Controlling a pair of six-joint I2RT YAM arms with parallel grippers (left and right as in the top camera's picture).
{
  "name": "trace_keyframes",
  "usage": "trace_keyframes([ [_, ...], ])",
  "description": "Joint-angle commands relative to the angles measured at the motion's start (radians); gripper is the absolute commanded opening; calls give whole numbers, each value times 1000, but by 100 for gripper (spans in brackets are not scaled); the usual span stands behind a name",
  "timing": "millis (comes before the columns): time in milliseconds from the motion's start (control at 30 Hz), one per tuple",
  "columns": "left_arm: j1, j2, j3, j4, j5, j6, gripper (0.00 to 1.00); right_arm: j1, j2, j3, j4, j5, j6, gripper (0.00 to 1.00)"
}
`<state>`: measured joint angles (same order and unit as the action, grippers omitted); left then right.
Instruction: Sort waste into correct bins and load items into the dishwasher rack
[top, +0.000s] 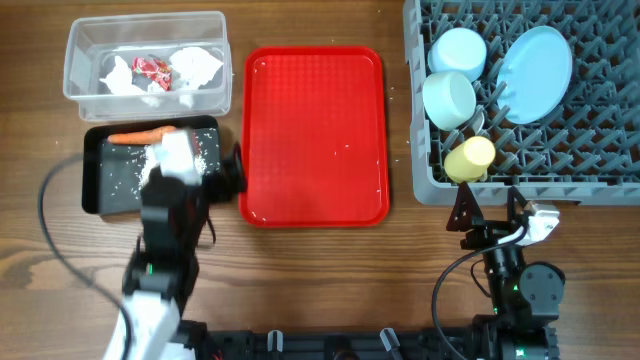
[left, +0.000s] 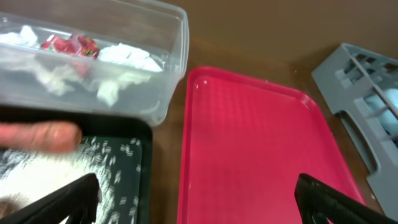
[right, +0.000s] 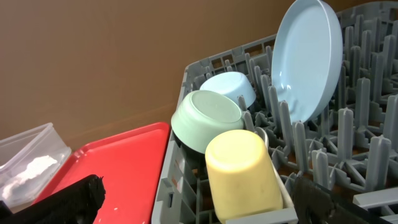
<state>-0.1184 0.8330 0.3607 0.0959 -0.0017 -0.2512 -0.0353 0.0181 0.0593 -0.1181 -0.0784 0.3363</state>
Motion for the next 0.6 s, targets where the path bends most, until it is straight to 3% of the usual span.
trace_keyframes([
  [0, 7, -235, -150, 13, -8, 9, 100, 4, -8, -3, 5, -13, 8, 100],
  [200, 38, -541, -267, 9, -12, 10, 100, 4, -8, -3, 5, -12, 7, 100],
  [567, 67, -795, -296, -96, -41, 13, 100, 4, -8, -3, 5, -13, 8, 100],
])
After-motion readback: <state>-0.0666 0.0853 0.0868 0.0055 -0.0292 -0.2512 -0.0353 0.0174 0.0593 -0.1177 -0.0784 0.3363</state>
